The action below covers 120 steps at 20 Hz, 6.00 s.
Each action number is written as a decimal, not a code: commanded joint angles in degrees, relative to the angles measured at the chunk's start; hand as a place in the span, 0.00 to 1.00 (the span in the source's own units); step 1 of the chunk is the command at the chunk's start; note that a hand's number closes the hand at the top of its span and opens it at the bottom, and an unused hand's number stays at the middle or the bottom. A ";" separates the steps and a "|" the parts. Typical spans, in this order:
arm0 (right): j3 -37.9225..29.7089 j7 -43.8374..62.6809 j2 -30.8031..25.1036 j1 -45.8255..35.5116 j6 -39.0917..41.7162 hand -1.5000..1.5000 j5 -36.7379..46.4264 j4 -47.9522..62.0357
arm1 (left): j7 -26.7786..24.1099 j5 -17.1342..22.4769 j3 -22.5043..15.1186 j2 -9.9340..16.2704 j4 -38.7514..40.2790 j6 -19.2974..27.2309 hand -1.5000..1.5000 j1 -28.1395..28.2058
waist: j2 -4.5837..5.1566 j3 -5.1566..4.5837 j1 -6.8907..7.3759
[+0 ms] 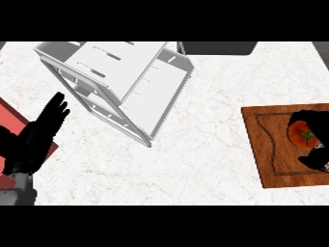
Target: Pick the tomato from the cutting board and place it in the tiered basket
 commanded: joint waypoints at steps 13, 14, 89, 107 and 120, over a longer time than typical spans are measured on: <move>2.19 29.58 14.86 17.49 -6.13 1.00 10.71 -32.56 | 2.82 0.08 1.16 -0.75 -4.56 -0.89 0.50 2.80 | 0.01 0.67 -1.49; 1.50 30.81 15.62 14.09 -4.99 1.00 9.65 -36.11 | 0.14 -0.02 2.38 -0.41 -1.47 -1.36 0.50 2.41 | 0.05 0.61 -1.57; 19.58 50.42 34.77 -65.04 -52.10 0.00 -21.47 31.11 | 1.42 -5.05 2.20 -5.32 1.07 -3.64 0.50 -3.08 | 1.31 0.66 2.61; 5.32 47.55 28.54 -53.92 -69.30 0.00 -21.76 10.68 | -1.59 -3.66 6.06 -3.74 1.23 -5.23 0.50 2.59 | -0.11 0.70 -1.62; -1.21 60.49 8.07 -27.78 -51.43 0.00 -21.86 -32.04 | -0.05 -4.60 6.63 -3.81 2.59 -4.45 0.50 0.28 | -0.10 0.69 -2.61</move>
